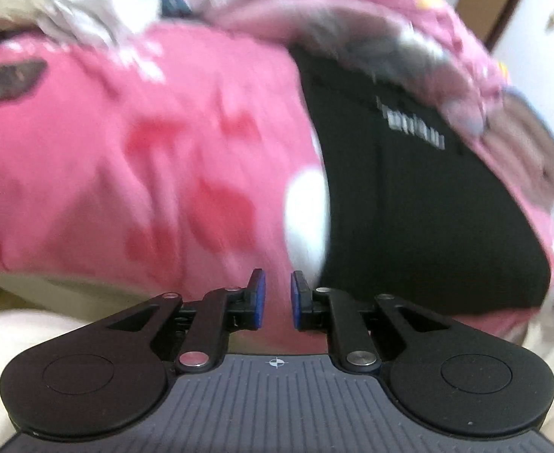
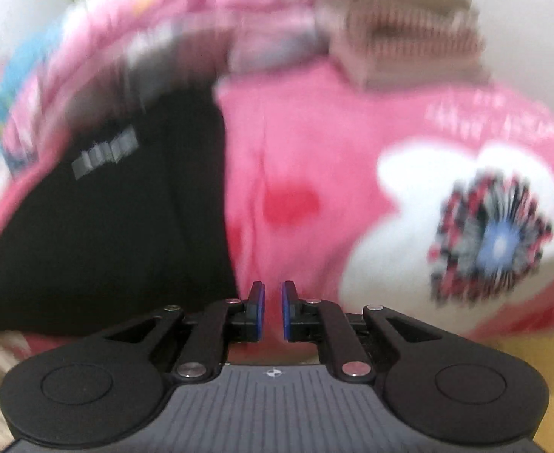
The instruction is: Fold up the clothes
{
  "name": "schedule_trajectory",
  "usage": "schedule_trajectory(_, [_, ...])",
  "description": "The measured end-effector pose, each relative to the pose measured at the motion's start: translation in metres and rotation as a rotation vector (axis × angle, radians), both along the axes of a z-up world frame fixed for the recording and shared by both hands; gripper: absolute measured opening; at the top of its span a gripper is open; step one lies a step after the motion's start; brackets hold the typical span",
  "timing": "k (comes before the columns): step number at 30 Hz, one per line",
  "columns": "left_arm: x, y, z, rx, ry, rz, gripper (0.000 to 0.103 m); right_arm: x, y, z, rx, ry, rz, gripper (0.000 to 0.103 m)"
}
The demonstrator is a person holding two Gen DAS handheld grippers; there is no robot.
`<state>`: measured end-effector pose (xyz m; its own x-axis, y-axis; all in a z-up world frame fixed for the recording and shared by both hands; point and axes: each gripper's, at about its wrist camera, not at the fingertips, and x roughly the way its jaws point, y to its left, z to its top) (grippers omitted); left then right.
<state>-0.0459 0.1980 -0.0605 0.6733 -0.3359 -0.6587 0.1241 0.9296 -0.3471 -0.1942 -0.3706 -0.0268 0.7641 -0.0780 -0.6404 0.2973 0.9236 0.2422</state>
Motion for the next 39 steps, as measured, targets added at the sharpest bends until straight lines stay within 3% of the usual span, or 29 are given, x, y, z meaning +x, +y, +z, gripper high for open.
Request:
schedule_trajectory(4, [0.016,-0.004,0.014,-0.025,-0.067,0.021,0.013,0.016,0.01,0.007,-0.006,-0.098,0.05,0.009])
schedule_trajectory(9, [0.04,-0.023,0.012,-0.042,-0.093,0.004,0.018,0.057,0.005,-0.008,0.039,-0.101,0.071,0.01])
schedule_trajectory(14, [0.056,-0.036,-0.002,-0.059,-0.08,0.007,0.027,0.081,-0.019,-0.021,0.139,-0.111,0.017,0.031])
schedule_trajectory(16, [0.058,-0.041,-0.006,-0.047,-0.082,0.006,0.03,0.085,-0.021,-0.023,0.152,-0.102,0.034,0.031])
schedule_trajectory(19, [0.059,-0.047,-0.009,-0.019,-0.095,0.005,0.031,0.086,-0.013,-0.025,0.091,-0.083,0.081,0.032])
schedule_trajectory(22, [0.059,-0.05,-0.011,-0.004,-0.105,0.01,0.031,0.087,-0.002,-0.025,0.009,-0.072,0.116,0.026])
schedule_trajectory(25, [0.06,-0.05,-0.011,-0.008,-0.106,0.014,0.031,0.086,0.01,-0.025,-0.067,-0.06,0.148,0.004])
schedule_trajectory(28, [0.059,-0.051,-0.011,-0.004,-0.11,0.014,0.031,0.085,0.019,-0.023,-0.13,-0.059,0.172,0.001])
schedule_trajectory(39, [0.058,-0.048,-0.013,-0.01,-0.128,0.004,0.031,0.075,-0.019,-0.026,0.05,-0.088,0.008,0.0])
